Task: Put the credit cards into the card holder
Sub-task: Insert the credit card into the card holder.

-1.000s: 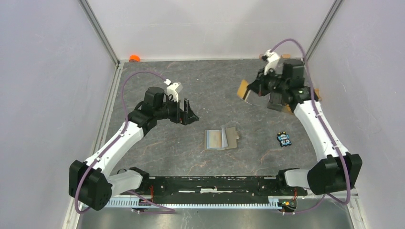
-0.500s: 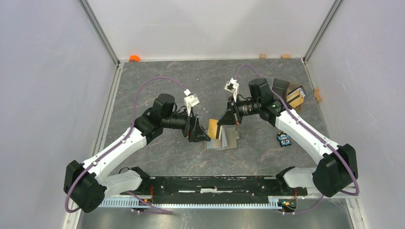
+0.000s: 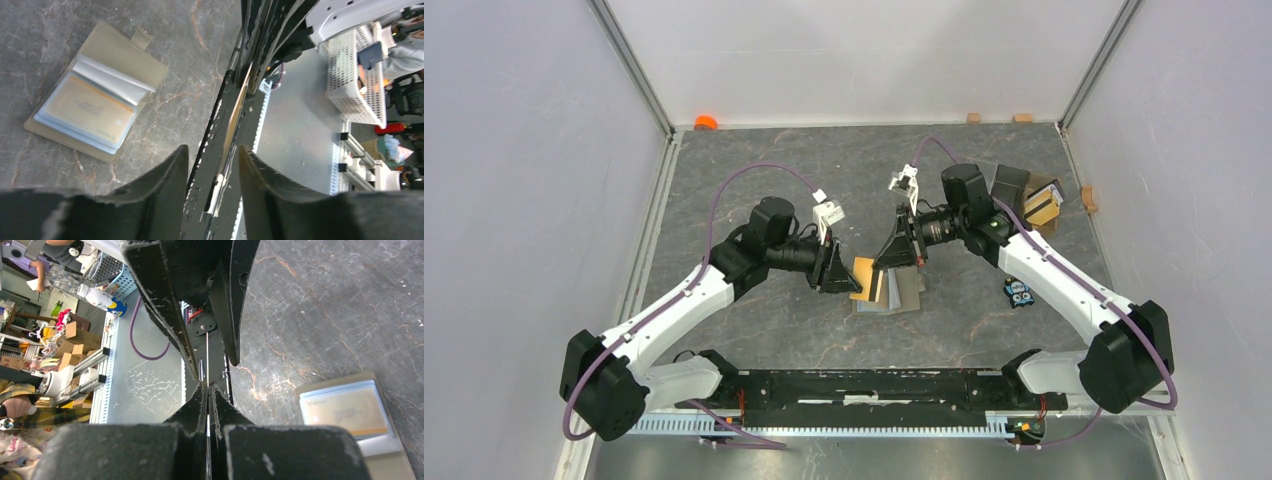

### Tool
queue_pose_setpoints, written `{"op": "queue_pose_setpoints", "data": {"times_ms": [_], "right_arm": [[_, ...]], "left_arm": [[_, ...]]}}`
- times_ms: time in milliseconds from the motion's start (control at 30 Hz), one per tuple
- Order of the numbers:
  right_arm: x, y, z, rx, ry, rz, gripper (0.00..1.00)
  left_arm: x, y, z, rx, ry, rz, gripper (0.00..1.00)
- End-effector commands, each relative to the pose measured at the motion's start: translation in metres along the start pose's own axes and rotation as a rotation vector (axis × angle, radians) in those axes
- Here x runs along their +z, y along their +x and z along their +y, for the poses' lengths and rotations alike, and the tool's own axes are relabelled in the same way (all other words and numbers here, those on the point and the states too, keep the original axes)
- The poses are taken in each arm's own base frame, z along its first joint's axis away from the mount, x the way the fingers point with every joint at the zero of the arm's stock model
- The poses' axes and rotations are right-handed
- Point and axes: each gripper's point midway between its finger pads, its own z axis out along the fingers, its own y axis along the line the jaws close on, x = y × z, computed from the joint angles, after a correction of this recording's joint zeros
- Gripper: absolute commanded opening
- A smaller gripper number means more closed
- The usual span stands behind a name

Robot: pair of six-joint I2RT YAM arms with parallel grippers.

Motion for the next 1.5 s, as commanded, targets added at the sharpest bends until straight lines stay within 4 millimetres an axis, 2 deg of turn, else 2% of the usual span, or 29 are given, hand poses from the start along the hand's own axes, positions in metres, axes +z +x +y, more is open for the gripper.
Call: {"op": "queue_pose_setpoints", "data": {"times_ms": [0,67,100,133,200,267,333,400,467,567,733,867,900,933,1033,1100,1133,1233,1467], "right_arm": [[0.003,-0.011,0.015,-0.060,-0.060,-0.011,0.00],[0.003,-0.013,0.010,-0.055,-0.031,-0.014,0.04],[0.003,-0.013,0.007,-0.050,-0.009,-0.016,0.13],[0.003,-0.014,0.005,-0.047,0.005,-0.019,0.20],[0.002,-0.017,0.002,-0.045,0.036,-0.033,0.27],[0.000,-0.019,0.000,-0.038,0.063,-0.056,0.47],[-0.002,-0.020,0.000,-0.036,0.085,-0.080,0.62],[-0.004,-0.017,-0.001,-0.026,0.100,-0.100,0.69],[-0.004,-0.009,-0.005,-0.011,0.118,-0.101,0.71],[-0.002,0.002,-0.005,0.032,0.099,-0.110,0.61],[-0.001,-0.002,0.006,0.045,0.041,-0.198,0.44],[0.000,-0.005,0.005,0.081,0.034,-0.253,0.15],[0.001,-0.004,0.002,0.093,0.043,-0.261,0.06],[0.001,-0.002,-0.004,0.115,0.063,-0.268,0.01],[0.005,0.014,-0.035,0.222,0.185,-0.241,0.00],[0.006,0.032,-0.059,0.291,0.289,-0.181,0.00],[0.006,0.042,-0.072,0.327,0.348,-0.145,0.00],[0.000,0.064,-0.095,0.387,0.482,-0.053,0.00],[0.007,0.091,-0.110,0.487,0.525,0.025,0.00]], "left_arm": [[0.002,-0.009,-0.020,0.041,0.111,-0.020,0.35],[0.002,-0.010,-0.026,0.034,0.148,-0.024,0.15],[0.002,-0.010,-0.027,0.035,0.155,-0.029,0.06],[0.002,-0.011,-0.028,0.036,0.159,-0.033,0.02],[0.001,-0.012,-0.030,0.042,0.165,-0.051,0.02],[0.000,-0.017,-0.033,0.047,0.170,-0.079,0.02],[-0.002,-0.021,-0.035,0.047,0.165,-0.117,0.02],[-0.006,-0.028,-0.038,0.057,0.164,-0.171,0.02],[-0.008,-0.032,-0.039,0.053,0.163,-0.214,0.02],[-0.009,-0.037,-0.040,0.045,0.158,-0.259,0.02],[-0.006,-0.035,-0.037,0.017,0.154,-0.252,0.02],[-0.002,-0.032,-0.031,-0.015,0.146,-0.236,0.02],[-0.001,-0.031,-0.029,-0.025,0.138,-0.232,0.04],[0.001,-0.029,-0.023,-0.046,0.112,-0.226,0.14],[0.003,-0.019,0.015,-0.141,-0.095,-0.219,0.54],[0.001,-0.007,0.045,-0.211,-0.247,-0.210,0.65],[0.001,-0.001,0.056,-0.247,-0.301,-0.207,0.69],[0.008,0.016,0.075,-0.339,-0.362,-0.172,0.73],[0.024,0.028,0.102,-0.414,-0.415,-0.153,0.76]]}}
